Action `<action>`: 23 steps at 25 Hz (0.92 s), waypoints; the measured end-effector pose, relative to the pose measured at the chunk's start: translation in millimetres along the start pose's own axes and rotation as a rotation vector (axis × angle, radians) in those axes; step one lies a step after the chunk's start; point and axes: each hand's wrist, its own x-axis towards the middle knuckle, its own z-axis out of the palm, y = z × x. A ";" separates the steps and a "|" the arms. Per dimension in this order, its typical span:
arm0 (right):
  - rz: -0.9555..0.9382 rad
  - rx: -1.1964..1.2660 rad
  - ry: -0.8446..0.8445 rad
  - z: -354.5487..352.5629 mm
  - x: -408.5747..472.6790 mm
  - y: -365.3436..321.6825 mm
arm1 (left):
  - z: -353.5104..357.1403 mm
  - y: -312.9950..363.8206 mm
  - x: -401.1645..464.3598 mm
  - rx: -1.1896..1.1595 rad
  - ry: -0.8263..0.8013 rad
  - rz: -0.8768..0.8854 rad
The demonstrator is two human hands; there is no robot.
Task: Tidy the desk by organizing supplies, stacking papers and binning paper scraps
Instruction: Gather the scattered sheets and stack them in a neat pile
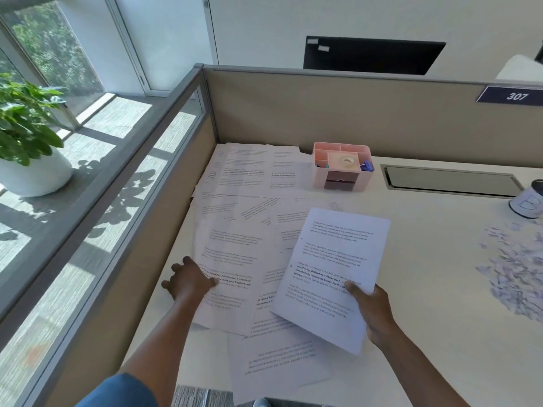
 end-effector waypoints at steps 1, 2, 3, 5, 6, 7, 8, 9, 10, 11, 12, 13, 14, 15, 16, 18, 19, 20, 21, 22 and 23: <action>-0.002 -0.002 0.002 -1.2 -1.1 0.3 | -0.4 -0.4 -0.7 -0.019 0.003 -0.005; -0.005 -0.002 0.006 -2.9 -2.2 0.2 | -1.1 -1.2 -2.1 -0.035 0.010 -0.005; -0.009 -0.001 0.010 -5.2 -3.3 -0.5 | -1.9 -1.2 -4.0 -0.048 0.024 -0.003; -0.017 -0.002 0.025 -12.0 -6.0 -3.1 | -3.6 -1.7 -8.1 -0.095 0.068 0.006; -0.021 -0.003 0.032 -15.9 -7.2 -4.1 | -4.5 -2.6 -9.5 -0.141 0.091 0.015; -0.023 -0.003 0.039 -19.9 -8.1 -4.5 | -5.8 -3.6 -10.0 -0.202 0.109 0.028; -0.026 0.001 0.043 -23.9 -9.1 -4.3 | -7.5 -4.2 -10.6 -0.270 0.120 0.045; -0.029 0.007 0.044 -26.9 -10.4 -4.0 | -9.4 -4.9 -10.5 -0.334 0.125 0.062; -0.032 0.012 0.042 -29.1 -12.4 -3.8 | -11.8 -5.6 -11.2 -0.386 0.127 0.077; -0.034 0.014 0.039 -30.0 -13.9 -3.2 | -14.3 -6.1 -11.0 -0.424 0.130 0.085; -0.036 0.014 0.038 -30.5 -15.1 -2.4 | -16.9 -5.7 -10.6 -0.455 0.132 0.088; -0.038 0.011 0.039 -30.4 -16.3 -1.5 | -19.6 -4.6 -10.6 -0.483 0.135 0.095; -0.040 0.009 0.042 -30.3 -17.0 -0.6 | -22.6 -3.1 -10.4 -0.510 0.137 0.115; -0.042 0.008 0.047 -30.3 -17.6 0.2 | -25.9 -1.2 -10.1 -0.532 0.141 0.147; -0.042 0.008 0.054 -30.2 -17.8 0.9 | -29.4 0.7 -10.2 -0.547 0.156 0.183; -0.040 0.006 0.066 -30.2 -17.5 1.7 | -38.4 4.5 -10.5 -0.570 0.217 0.229; -0.042 0.008 0.071 -29.9 -17.6 2.0 | -43.9 6.1 -11.3 -0.587 0.255 0.239; -0.046 0.013 0.075 -30.2 -18.1 2.4 | -49.7 8.0 -12.7 -0.608 0.291 0.253; -0.049 0.019 0.079 -30.5 -18.7 2.5 | -55.4 9.8 -13.5 -0.634 0.320 0.271; -0.051 0.026 0.081 -31.3 -19.7 2.6 | -61.4 11.9 -14.6 -0.666 0.340 0.289; -0.051 0.033 0.083 -32.2 -20.8 2.5 | -67.8 14.1 -16.1 -0.697 0.356 0.302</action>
